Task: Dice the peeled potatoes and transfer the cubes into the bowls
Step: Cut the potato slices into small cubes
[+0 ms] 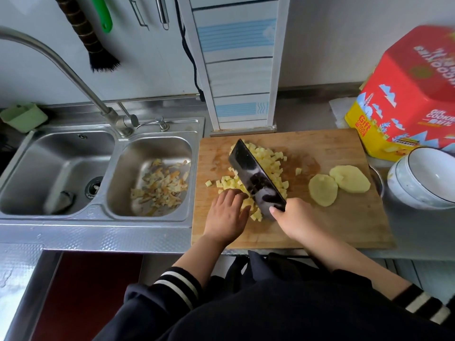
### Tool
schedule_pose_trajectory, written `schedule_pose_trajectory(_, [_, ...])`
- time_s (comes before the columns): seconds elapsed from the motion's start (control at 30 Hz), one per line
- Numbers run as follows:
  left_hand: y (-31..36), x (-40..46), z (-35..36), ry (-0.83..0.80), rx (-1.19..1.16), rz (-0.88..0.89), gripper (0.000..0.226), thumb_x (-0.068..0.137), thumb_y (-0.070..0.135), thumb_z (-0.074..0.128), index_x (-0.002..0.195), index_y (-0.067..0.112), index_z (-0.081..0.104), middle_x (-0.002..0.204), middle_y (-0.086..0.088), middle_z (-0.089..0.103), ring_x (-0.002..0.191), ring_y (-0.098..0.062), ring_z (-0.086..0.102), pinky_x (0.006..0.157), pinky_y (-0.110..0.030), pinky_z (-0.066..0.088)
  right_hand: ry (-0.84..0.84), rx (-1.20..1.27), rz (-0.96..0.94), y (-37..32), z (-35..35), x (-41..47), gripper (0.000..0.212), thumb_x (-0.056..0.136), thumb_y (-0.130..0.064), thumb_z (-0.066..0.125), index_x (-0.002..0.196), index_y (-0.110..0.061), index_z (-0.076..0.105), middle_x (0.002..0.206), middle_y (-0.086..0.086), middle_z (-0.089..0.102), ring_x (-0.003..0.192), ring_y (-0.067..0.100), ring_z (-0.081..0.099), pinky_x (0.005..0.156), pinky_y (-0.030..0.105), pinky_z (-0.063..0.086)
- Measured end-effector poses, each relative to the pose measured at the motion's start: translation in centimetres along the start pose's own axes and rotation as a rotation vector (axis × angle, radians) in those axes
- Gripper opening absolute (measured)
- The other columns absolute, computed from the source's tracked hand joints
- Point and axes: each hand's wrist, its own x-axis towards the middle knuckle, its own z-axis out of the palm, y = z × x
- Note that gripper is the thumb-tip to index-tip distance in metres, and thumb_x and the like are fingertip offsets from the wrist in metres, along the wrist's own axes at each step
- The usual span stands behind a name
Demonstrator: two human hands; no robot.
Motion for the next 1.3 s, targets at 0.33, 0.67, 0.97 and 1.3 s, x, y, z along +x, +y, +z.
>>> schedule_pose_trajectory(0.33, [0.5, 2.3, -0.2, -0.006, 0.050, 0.002, 0.059, 0.098, 0.039, 0.040, 0.150, 0.012, 0.029, 0.153, -0.010, 0.037, 0.141, -0.028, 0.032, 0.115, -0.041, 0.027, 0.018, 0.000, 0.014, 0.4, -1.5, -1.1, 0.034, 0.098, -0.041, 0.050, 0.079, -0.013, 0.054, 0.065, -0.001, 0.052, 0.056, 0.012, 0.048, 0.047, 0.027, 0.028])
schedule_pose_trajectory(0.67, [-1.7, 1.7, -0.5, -0.132, -0.065, -0.271, 0.064, 0.100, 0.051, 0.015, 0.148, 0.015, 0.039, 0.159, -0.004, 0.029, 0.149, -0.021, 0.016, 0.121, -0.044, 0.016, 0.051, 0.100, 0.019, 0.8, -2.4, -1.0, 0.037, 0.097, -0.042, 0.052, 0.076, -0.012, 0.052, 0.063, 0.000, 0.052, 0.059, 0.017, 0.052, 0.048, 0.027, 0.032])
schedule_pose_trajectory(0.97, [-3.0, 3.5, -2.2, -0.144, -0.990, -0.965, 0.046, 0.105, 0.040, 0.029, 0.130, 0.014, 0.057, 0.124, -0.003, 0.062, 0.120, -0.024, 0.054, 0.105, -0.042, 0.043, -0.062, 0.026, 0.022, 0.3, -2.2, -1.1, 0.033, 0.097, -0.040, 0.052, 0.086, -0.011, 0.059, 0.065, 0.001, 0.056, 0.055, 0.016, 0.053, 0.050, 0.026, 0.036])
schedule_pose_trajectory(1.3, [-7.1, 2.3, -3.8, 0.266, -1.134, -1.306, 0.032, 0.103, 0.015, 0.040, 0.128, 0.004, 0.057, 0.120, -0.008, 0.065, 0.106, -0.020, 0.064, 0.091, -0.031, 0.050, -0.227, -0.168, -0.063, -2.3, 0.4, -1.1, 0.036, 0.099, -0.040, 0.048, 0.072, -0.018, 0.045, 0.073, -0.001, 0.054, 0.064, 0.015, 0.052, 0.051, 0.026, 0.035])
